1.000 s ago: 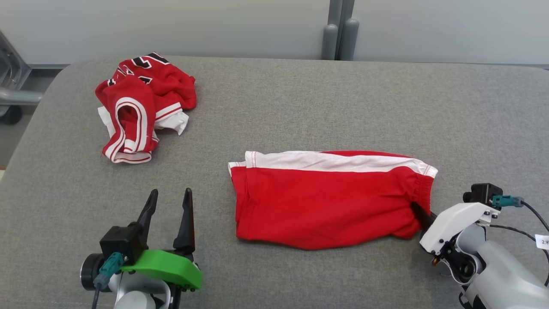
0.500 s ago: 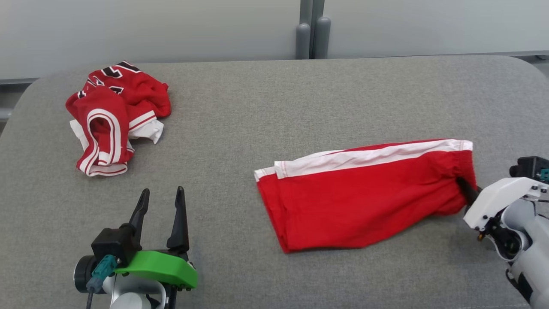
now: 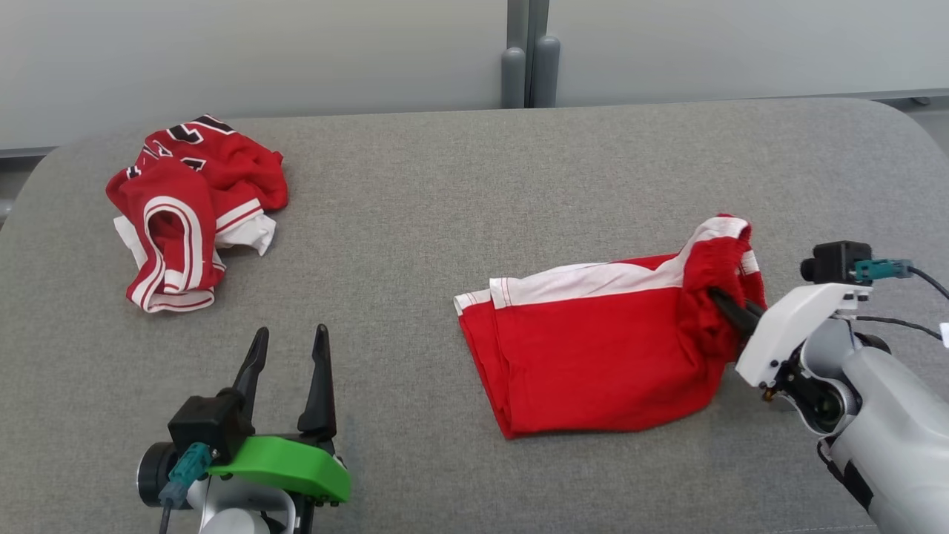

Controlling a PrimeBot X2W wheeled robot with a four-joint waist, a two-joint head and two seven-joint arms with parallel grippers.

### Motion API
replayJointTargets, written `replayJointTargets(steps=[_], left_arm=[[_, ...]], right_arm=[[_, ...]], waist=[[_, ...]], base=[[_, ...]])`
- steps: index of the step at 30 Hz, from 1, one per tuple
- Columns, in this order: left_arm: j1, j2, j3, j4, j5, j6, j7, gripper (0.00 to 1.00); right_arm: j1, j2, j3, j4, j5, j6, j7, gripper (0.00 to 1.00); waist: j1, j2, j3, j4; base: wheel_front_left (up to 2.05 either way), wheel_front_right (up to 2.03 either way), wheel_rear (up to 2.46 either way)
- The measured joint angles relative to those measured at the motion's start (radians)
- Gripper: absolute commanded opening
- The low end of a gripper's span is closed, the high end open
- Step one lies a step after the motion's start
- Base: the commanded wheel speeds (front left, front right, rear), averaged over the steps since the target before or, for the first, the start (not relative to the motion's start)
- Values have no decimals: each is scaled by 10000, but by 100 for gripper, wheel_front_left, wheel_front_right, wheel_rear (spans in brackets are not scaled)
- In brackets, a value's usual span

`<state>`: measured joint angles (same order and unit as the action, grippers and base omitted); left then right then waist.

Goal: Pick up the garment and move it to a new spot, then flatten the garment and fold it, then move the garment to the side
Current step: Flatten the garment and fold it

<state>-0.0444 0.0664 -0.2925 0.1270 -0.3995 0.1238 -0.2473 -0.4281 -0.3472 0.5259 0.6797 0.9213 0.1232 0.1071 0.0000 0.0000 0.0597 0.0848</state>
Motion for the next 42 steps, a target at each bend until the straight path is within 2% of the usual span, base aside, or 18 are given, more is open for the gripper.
replayJointTargets(steps=[6,12,22,27,32,33,34,35,37,38,42], left_arm=[[40,-81,-119,2,2,2,17,100],[75,-96,-138,6,2,2,90,100],[182,-130,-303,6,-17,2,94,100],[192,-136,-384,8,-21,2,94,100],[196,-150,-520,31,-113,2,94,100],[197,-150,-518,42,-113,2,94,100],[198,-150,-516,56,-123,2,94,100],[209,-153,-493,69,-125,2,94,100],[267,-153,-408,98,-127,2,94,100],[298,-153,-366,113,-128,2,92,100],[376,-153,-244,184,-184,6,90,100]], right_arm=[[2,274,1074,-1312,-151,0,407,0],[2,593,1783,-1818,-232,0,832,0],[-15,1177,2422,-1344,-725,-27,1505,0],[-227,1475,2502,-846,-794,-410,1743,0],[-386,1603,2614,-353,-940,-648,1946,0],[-415,1626,2635,-265,-1005,-685,1950,4],[-447,1657,2661,-196,-1097,-761,1950,25],[-500,1687,2721,-132,-1198,-811,1960,36],[-638,1806,2821,-69,-1310,-819,1962,90],[-711,1896,2861,-50,-1312,-819,1962,100],[-855,2194,3010,0,-1377,-823,1990,100]], waist=[[0,0,-198,109],[0,0,-370,300],[1,0,-552,748],[0,0,-586,1021],[1,0,-599,1298],[1,0,-603,1349],[1,0,-610,1393],[1,0,-621,1431],[1,0,-661,1467],[1,0,-678,1471],[1,0,-755,1424]], base=[[0,0,0],[0,0,0],[0,0,0],[0,0,0],[0,0,0],[0,0,0],[0,0,0],[0,0,0],[0,0,0],[0,0,0],[0,0,0]])
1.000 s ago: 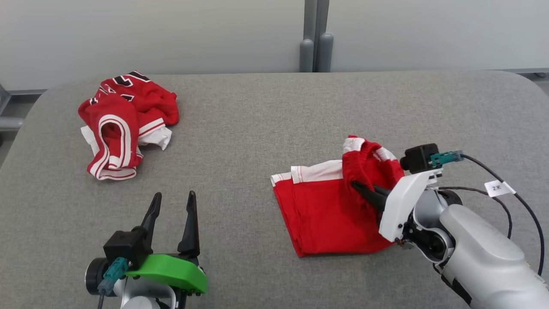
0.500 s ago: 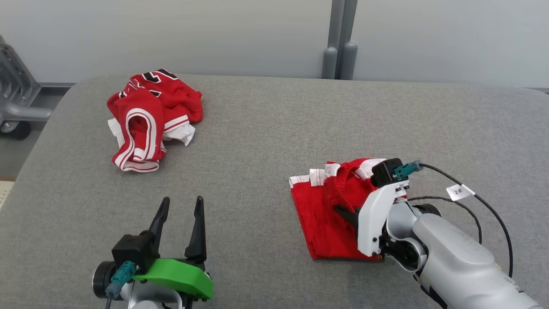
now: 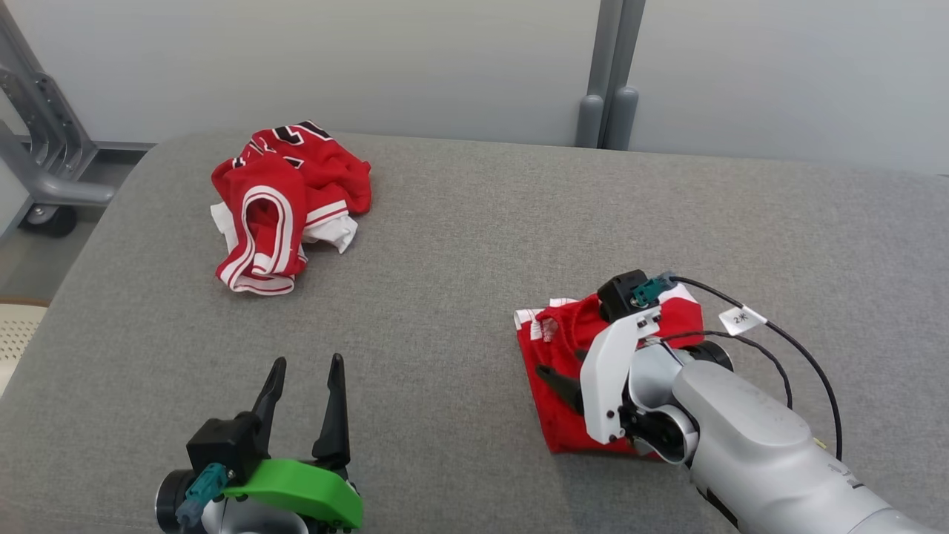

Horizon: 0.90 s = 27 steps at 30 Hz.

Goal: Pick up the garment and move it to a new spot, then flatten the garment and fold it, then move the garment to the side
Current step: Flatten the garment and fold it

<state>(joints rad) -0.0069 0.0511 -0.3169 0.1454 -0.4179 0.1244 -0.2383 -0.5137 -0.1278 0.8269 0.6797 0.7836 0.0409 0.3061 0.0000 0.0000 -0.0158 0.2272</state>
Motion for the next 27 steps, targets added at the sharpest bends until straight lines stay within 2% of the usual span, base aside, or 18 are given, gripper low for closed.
replayJointTargets(steps=[6,12,20,27], left_arm=[[138,-4,128,4,0,0,0,100],[285,-6,238,-44,2,0,-2,100],[318,-10,140,-311,33,0,-4,100],[319,-10,138,-483,186,0,10,100]], right_arm=[[-311,77,316,-6,-336,50,111,100],[-665,92,-12,-291,-332,115,-245,100],[-661,-1034,-1072,-12,192,-23,-717,100],[93,-1480,-1653,385,723,-92,-1034,100]], waist=[[0,0,-156,-260],[0,0,-296,-619],[0,0,-254,-933],[0,0,36,-890]], base=[[0,0,0],[0,0,0],[0,0,0],[0,0,0]])
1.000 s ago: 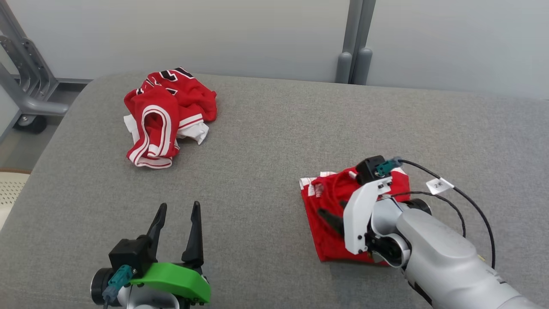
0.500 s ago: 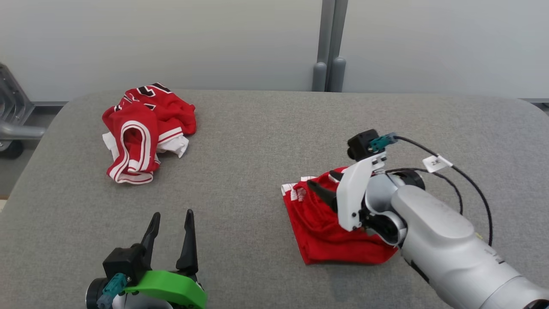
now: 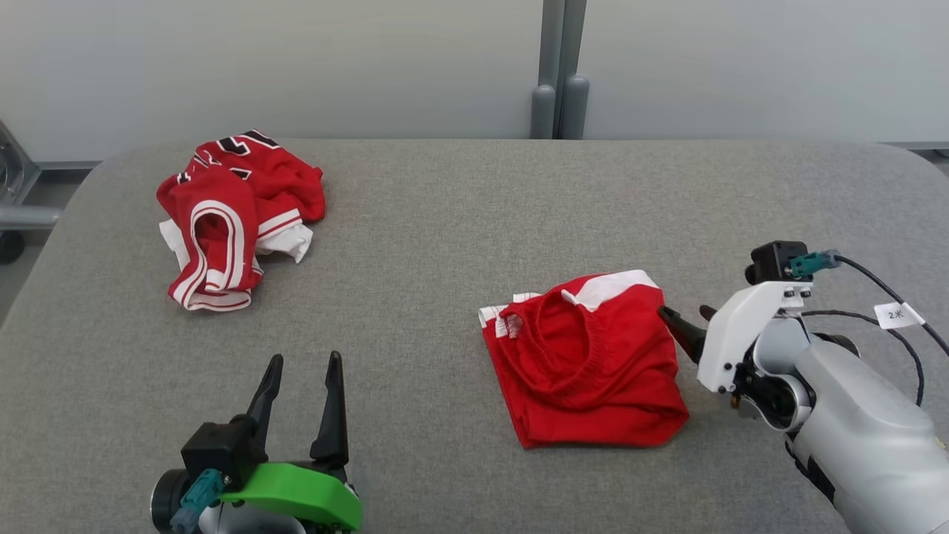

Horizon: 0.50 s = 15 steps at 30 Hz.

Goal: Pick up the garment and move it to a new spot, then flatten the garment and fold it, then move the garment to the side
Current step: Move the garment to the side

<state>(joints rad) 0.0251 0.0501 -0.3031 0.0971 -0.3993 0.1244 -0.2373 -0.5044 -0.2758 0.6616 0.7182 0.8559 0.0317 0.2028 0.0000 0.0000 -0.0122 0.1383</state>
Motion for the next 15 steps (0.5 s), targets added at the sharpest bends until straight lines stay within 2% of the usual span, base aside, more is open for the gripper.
replayJointTargets(steps=[4,12,15], left_arm=[[-3,0,-13,-127,84,0,92,100],[-76,0,-115,-272,290,0,240,100],[-185,-2,-148,-330,368,0,268,100]], right_arm=[[232,-150,-291,257,219,-61,-146,100],[234,-56,-894,633,920,-56,-263,100],[228,-42,-1055,769,1174,35,-261,100]], waist=[[0,0,308,104],[0,0,780,395],[0,0,934,535]], base=[[0,0,0],[0,0,0],[0,0,0]])
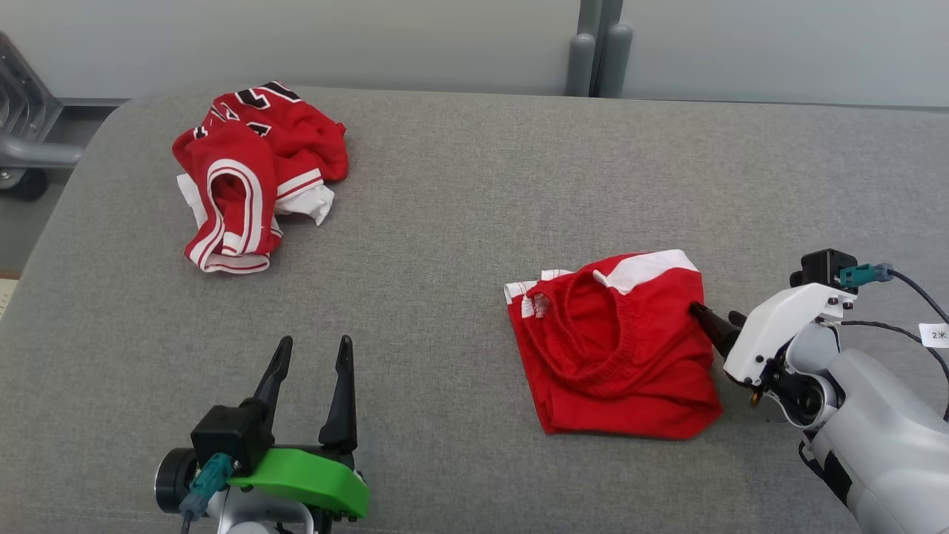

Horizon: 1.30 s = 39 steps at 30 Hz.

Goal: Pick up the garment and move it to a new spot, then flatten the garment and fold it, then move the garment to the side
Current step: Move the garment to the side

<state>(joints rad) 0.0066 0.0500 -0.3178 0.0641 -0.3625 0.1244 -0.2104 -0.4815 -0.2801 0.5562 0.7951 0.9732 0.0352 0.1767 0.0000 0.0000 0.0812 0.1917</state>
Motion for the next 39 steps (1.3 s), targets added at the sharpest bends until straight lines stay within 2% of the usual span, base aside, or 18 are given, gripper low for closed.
replayJointTargets(steps=[4,5,6,7,10,12,14,16,27,39], left_arm=[[-129,-2,13,-58,21,0,2,100],[-129,-2,21,-56,21,0,4,100],[-129,-4,50,-54,21,0,31,100],[-129,-8,115,-48,21,0,33,100],[-129,-8,217,-48,61,0,33,100],[-129,-10,217,-48,71,0,46,100],[-130,-12,221,-50,96,0,46,100],[-131,-12,221,-52,98,0,73,100],[-133,-17,552,-140,144,0,71,100],[-639,-25,397,-740,48,0,67,100]], right_arm=[[-11,71,-61,163,182,163,148,100],[-11,109,-73,207,247,182,188,76],[-12,155,-77,245,313,267,259,58],[-25,215,-71,276,347,280,307,50],[-90,267,-21,343,389,380,451,42],[-152,265,-25,447,430,456,545,27],[-201,284,-25,487,508,487,562,18],[-230,313,-25,508,589,573,637,0],[-859,88,-2,541,527,692,617,0],[-2435,-1423,313,600,-594,700,755,0]], waist=[[0,0,190,191],[0,0,231,239],[0,0,267,284],[0,0,299,323],[0,0,363,390],[0,0,401,409],[0,0,423,407],[0,0,446,397],[0,0,591,111],[0,0,1037,-590]], base=[[0,0,0],[0,0,0],[0,0,0],[0,0,0],[0,0,0],[0,0,0],[0,0,0],[0,0,0],[0,0,0],[0,0,0]])
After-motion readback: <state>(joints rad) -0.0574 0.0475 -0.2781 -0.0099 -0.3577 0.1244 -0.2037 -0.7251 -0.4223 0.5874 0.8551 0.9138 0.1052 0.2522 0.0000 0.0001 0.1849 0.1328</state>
